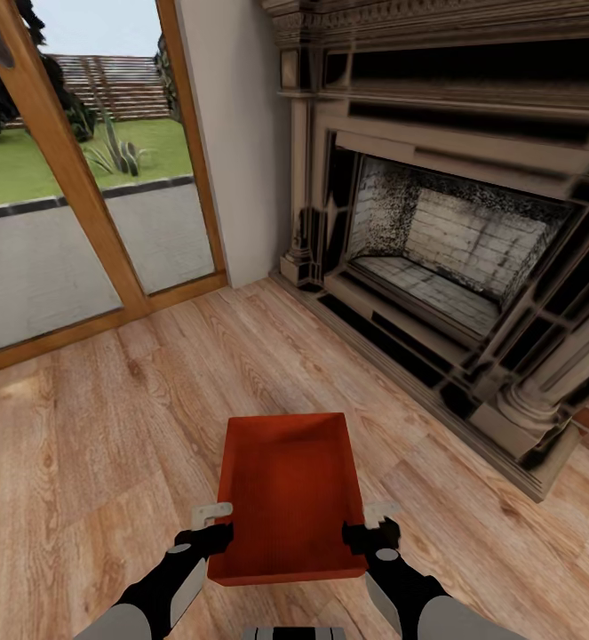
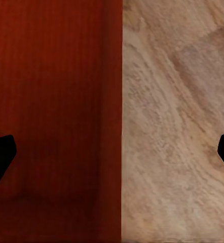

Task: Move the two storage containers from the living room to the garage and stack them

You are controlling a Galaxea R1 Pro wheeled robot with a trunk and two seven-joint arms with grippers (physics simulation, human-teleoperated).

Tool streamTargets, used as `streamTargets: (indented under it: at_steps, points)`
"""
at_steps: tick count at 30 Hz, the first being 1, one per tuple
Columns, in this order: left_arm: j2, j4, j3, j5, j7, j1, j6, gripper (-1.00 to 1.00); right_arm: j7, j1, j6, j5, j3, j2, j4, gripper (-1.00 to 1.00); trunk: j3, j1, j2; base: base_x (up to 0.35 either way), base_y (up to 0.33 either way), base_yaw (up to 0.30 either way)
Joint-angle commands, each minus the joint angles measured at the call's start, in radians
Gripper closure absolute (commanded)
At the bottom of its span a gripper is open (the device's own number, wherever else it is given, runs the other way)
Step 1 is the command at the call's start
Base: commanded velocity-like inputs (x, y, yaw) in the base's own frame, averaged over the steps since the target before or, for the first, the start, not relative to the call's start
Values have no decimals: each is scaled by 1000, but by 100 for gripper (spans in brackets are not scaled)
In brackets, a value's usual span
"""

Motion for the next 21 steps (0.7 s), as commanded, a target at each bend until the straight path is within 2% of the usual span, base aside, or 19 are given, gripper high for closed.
streamTargets:
  at_steps: [1, 8, 21]
  points:
    - [1, -2, -9, 9, 8, 0, 5, -100, -7, -1, 5, -6, 6, 0, 1, -100, -1, 0, 0, 0, 0, 0]
    - [0, -2, -9, 9, 8, 0, 5, -100, -14, -2, 51, -10, 2, -12, -7, -100, -1, 0, 0, 0, 0, 0]
    - [-2, -3, -9, 9, 8, 0, 5, -100, -16, -1, 5, -9, 0, -4, -18, -100, -1, 0, 0, 0, 0, 0]
